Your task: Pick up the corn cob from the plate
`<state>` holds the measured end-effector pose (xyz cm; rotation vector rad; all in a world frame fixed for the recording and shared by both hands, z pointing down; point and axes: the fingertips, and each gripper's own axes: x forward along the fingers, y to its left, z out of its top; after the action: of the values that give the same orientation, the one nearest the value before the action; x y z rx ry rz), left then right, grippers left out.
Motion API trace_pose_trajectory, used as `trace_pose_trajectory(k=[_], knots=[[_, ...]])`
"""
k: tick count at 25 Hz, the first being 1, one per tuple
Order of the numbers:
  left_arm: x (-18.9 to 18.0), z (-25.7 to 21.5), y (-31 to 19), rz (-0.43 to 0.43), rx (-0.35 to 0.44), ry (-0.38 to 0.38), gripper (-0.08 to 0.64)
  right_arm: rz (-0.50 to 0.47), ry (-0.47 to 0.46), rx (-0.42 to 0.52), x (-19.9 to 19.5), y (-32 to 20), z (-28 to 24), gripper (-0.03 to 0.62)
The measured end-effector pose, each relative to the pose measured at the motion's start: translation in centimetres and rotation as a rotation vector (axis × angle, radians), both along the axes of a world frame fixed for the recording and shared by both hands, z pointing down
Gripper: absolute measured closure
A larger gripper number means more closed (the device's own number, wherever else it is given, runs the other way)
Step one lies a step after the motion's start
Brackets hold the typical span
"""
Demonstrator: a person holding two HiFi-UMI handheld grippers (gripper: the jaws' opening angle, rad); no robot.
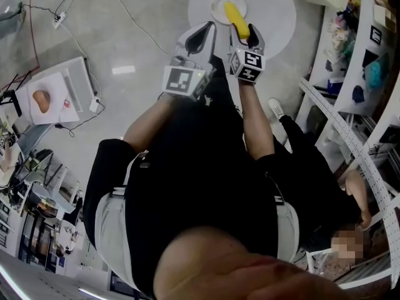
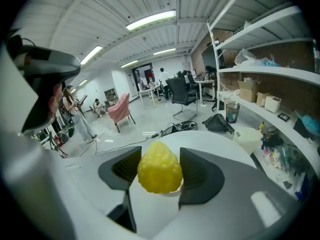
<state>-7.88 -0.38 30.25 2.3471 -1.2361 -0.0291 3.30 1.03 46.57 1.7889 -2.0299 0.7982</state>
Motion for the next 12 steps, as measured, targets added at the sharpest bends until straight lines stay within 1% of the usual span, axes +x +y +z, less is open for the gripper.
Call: trace_pose_trajectory(k=[9, 12], knots=[[-0.4, -2.5, 2.0, 0.011, 0.052, 0.018, 0.555, 0.005, 0.011, 0.058, -0.3, 1.6, -3.6, 0.342], [-0.9, -3.6, 2.6, 0.014, 0.074, 0.021, 0.555, 0.015, -0.006, 0.066, -1.0, 2.3, -5.4, 0.342]])
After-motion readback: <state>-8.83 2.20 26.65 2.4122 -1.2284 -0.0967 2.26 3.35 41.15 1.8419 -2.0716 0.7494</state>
